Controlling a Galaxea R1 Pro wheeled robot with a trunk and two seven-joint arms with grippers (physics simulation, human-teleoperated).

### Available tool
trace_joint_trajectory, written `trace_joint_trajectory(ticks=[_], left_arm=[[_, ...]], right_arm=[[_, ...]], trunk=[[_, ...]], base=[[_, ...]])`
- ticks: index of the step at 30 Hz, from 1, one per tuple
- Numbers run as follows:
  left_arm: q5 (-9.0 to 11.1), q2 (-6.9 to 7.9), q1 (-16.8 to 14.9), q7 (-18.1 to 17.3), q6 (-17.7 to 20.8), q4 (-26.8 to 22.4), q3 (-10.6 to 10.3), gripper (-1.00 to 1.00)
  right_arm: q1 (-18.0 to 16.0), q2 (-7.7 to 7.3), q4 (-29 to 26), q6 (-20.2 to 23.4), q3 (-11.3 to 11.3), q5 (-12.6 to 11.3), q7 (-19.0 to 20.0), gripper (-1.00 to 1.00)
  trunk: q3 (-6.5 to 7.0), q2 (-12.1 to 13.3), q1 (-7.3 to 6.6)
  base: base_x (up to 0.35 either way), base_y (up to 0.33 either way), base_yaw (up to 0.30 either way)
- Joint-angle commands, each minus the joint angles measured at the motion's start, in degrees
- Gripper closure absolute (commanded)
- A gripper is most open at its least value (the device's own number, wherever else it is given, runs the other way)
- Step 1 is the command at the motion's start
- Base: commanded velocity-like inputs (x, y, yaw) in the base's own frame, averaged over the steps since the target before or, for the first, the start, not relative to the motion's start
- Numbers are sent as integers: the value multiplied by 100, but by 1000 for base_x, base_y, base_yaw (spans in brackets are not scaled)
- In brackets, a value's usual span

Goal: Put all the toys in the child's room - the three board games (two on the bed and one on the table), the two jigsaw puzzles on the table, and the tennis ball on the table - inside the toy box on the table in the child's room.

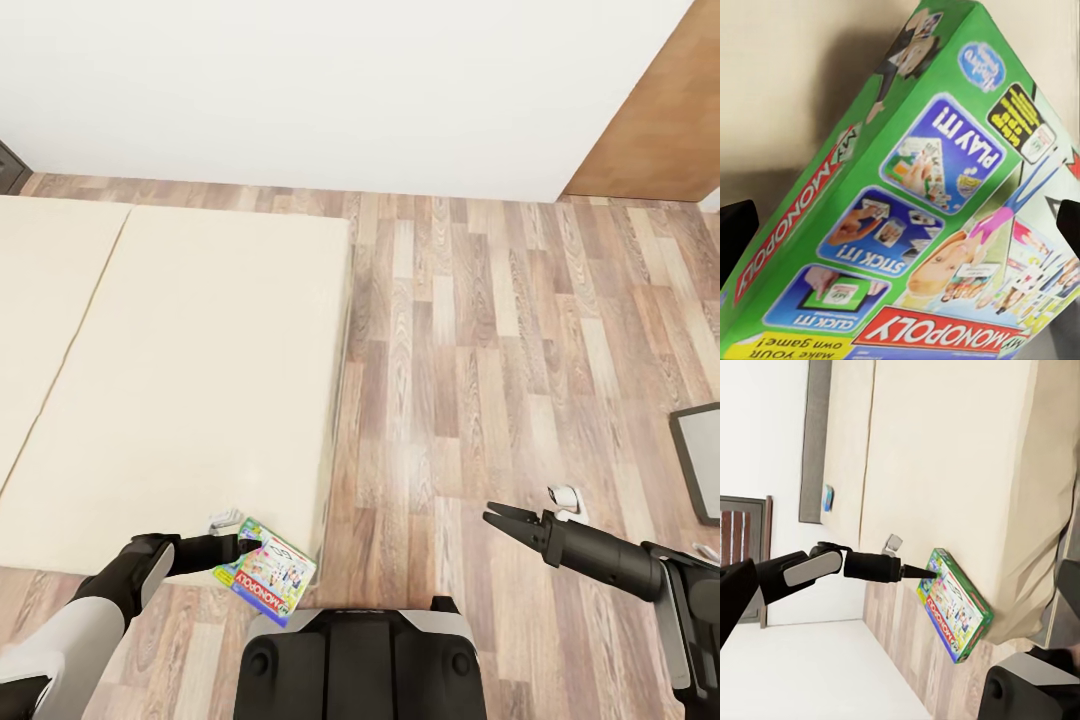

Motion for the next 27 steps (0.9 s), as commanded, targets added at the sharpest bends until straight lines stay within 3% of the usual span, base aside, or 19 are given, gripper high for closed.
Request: trace_joint_trajectory(ticks=[1,27], left_arm=[[4,-3,-1,-22,51,-5,36,-100],[5,-3,-1,-54,55,-5,36,-100]], right_arm=[[-2,-2,0,59,-2,-12,12,-100],[-2,0,0,59,-2,-12,12,-100]], trunk=[[-5,-8,3],[-5,-8,3]], base=[[0,-89,0],[0,-105,0]])
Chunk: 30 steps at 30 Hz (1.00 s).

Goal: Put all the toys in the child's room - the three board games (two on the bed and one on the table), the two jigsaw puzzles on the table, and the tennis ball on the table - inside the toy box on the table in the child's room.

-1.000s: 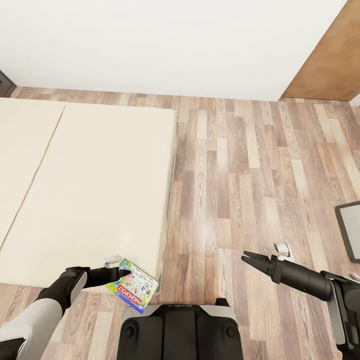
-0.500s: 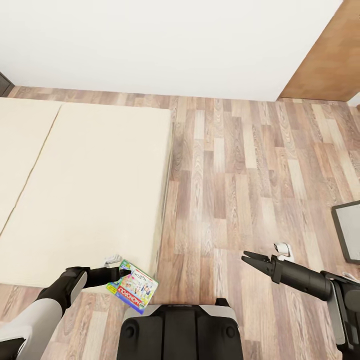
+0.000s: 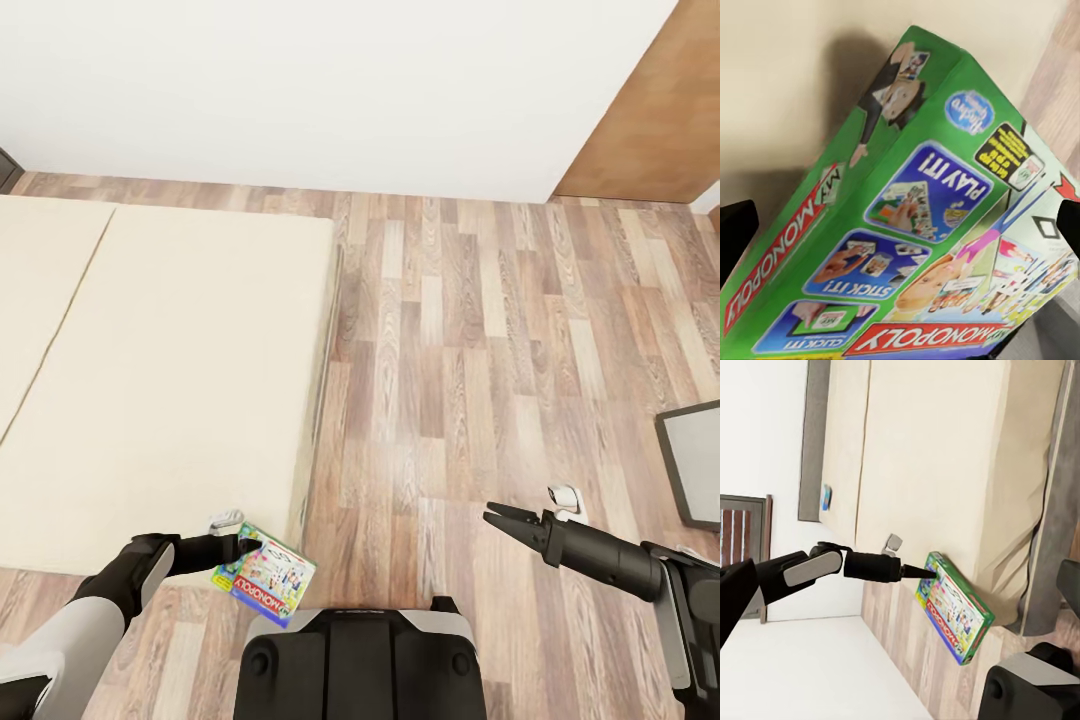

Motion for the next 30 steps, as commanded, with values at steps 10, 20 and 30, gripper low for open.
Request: trace_joint_trajectory(ticks=[10,20,30], left_arm=[[4,15,-1,16,53,-5,47,-100],[-4,30,-1,18,54,-5,49,-100],[-5,36,1,15,53,-5,51,-100]], right_arm=[[-2,0,0,59,-2,-11,12,-100],[-2,0,0,59,-2,-11,12,-100],[-2,3,0,59,-2,-11,12,-100]], trunk=[[-5,-7,3],[-5,-7,3],[-5,-7,3]], base=[[0,66,0],[0,41,0],[0,2,0]])
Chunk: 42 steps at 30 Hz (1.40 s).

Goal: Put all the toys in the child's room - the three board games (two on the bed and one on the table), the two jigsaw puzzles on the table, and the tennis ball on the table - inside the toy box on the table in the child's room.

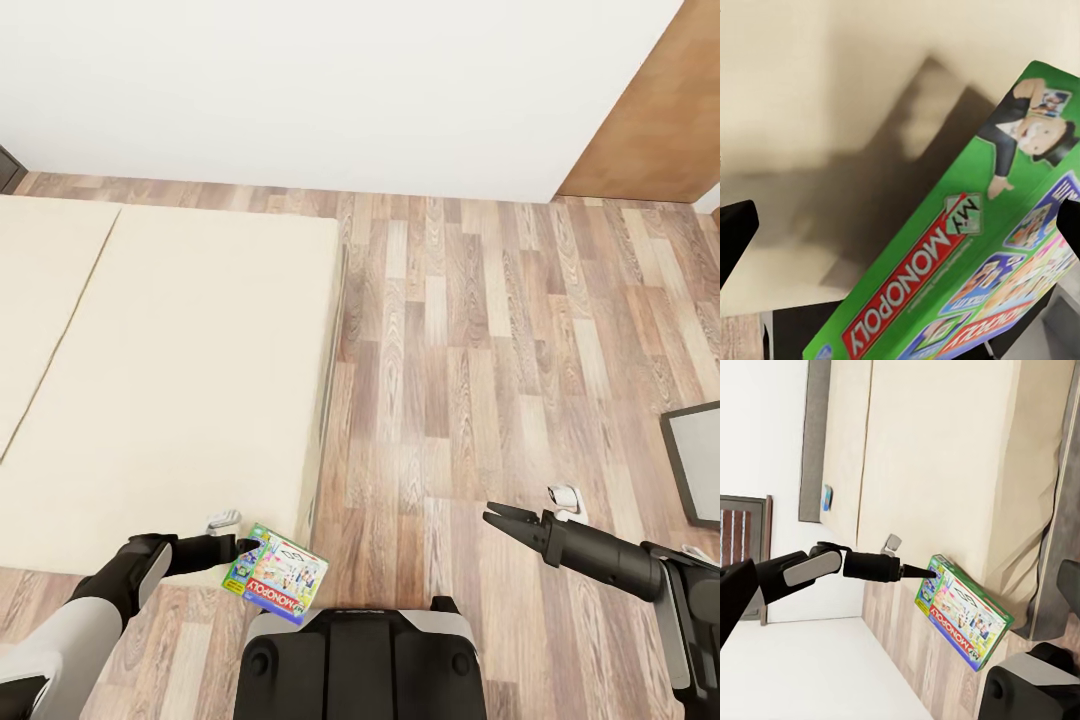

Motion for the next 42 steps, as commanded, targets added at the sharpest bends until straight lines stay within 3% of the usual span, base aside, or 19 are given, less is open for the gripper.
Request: trace_joint_trajectory(ticks=[1,25,32,37,42], left_arm=[[3,-2,2,-22,51,-5,35,-100],[3,51,32,-94,48,-5,99,-100],[14,266,32,-240,35,-9,186,-100],[13,462,32,-691,29,-36,484,-100],[6,533,32,-978,27,-54,671,-100]], right_arm=[[-2,-1,-1,59,-2,-11,12,-100],[-2,-8,-1,59,-2,-11,12,-100],[-2,-2,-1,59,-2,-11,12,-100],[-2,-2,-1,59,1,-11,12,-100],[-2,-1,-1,59,5,-11,12,-100]], trunk=[[-5,-7,3],[-5,-7,3],[1,-7,3],[36,-7,3],[80,-7,3]], base=[[0,0,0],[0,0,0],[0,0,0],[0,0,0],[0,0,-9]])
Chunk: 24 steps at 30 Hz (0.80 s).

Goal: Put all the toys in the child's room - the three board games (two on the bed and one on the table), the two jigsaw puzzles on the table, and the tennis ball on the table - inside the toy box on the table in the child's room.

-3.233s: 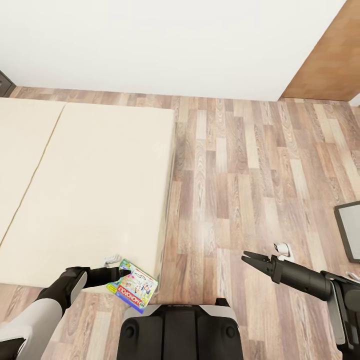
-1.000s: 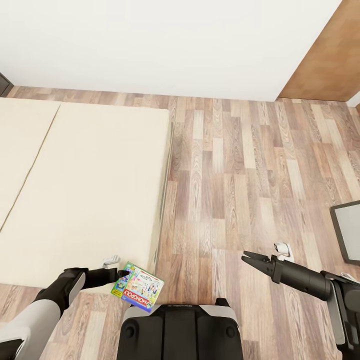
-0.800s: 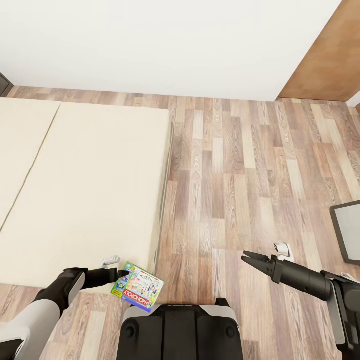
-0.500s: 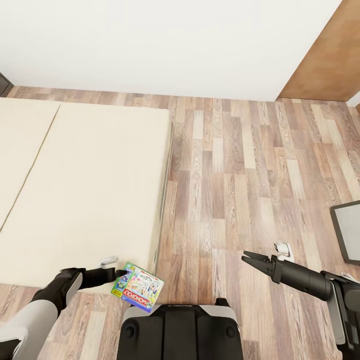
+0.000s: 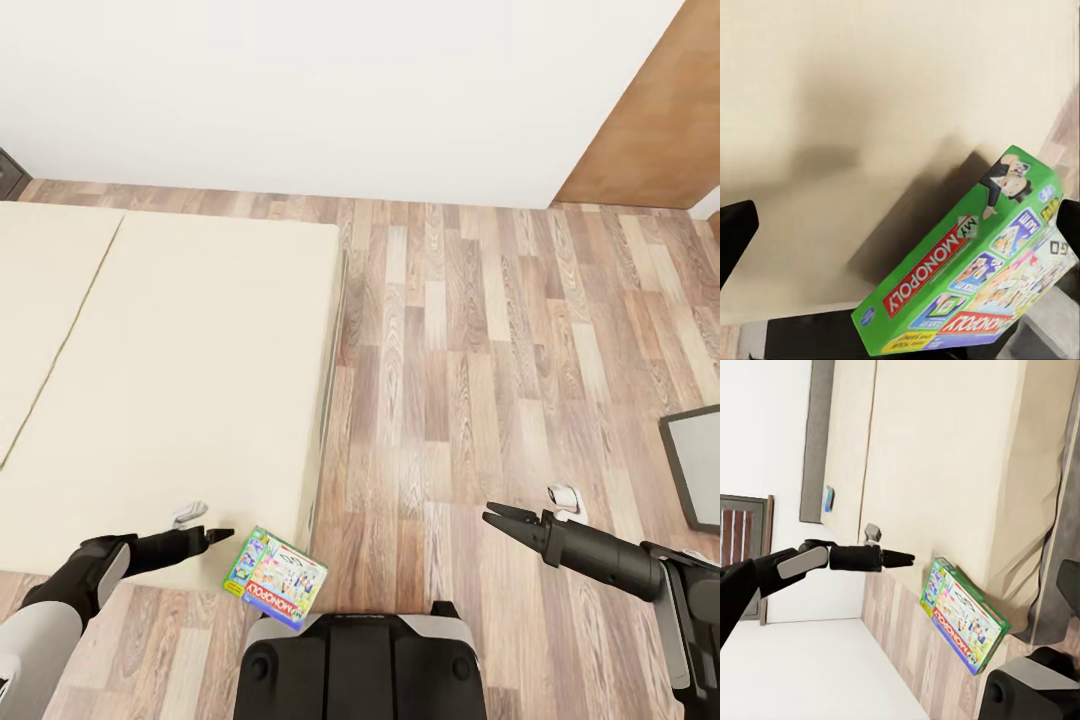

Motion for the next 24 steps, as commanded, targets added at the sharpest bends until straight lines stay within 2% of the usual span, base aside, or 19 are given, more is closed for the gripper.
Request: trace_joint_trajectory(ticks=[1,17,24], left_arm=[[1,9,-2,-66,52,-5,55,-100],[7,274,-2,-516,51,-23,159,-100],[7,319,-2,-584,51,-35,167,-100]], right_arm=[[-2,-1,-1,59,-2,-11,12,-100],[-8,5,-1,57,8,-1,5,-100],[-10,6,-1,15,8,-1,4,-100]], trunk=[[4,-7,3],[151,-7,3],[216,-7,3]], base=[[0,0,-35],[0,0,-65],[0,0,-74]])
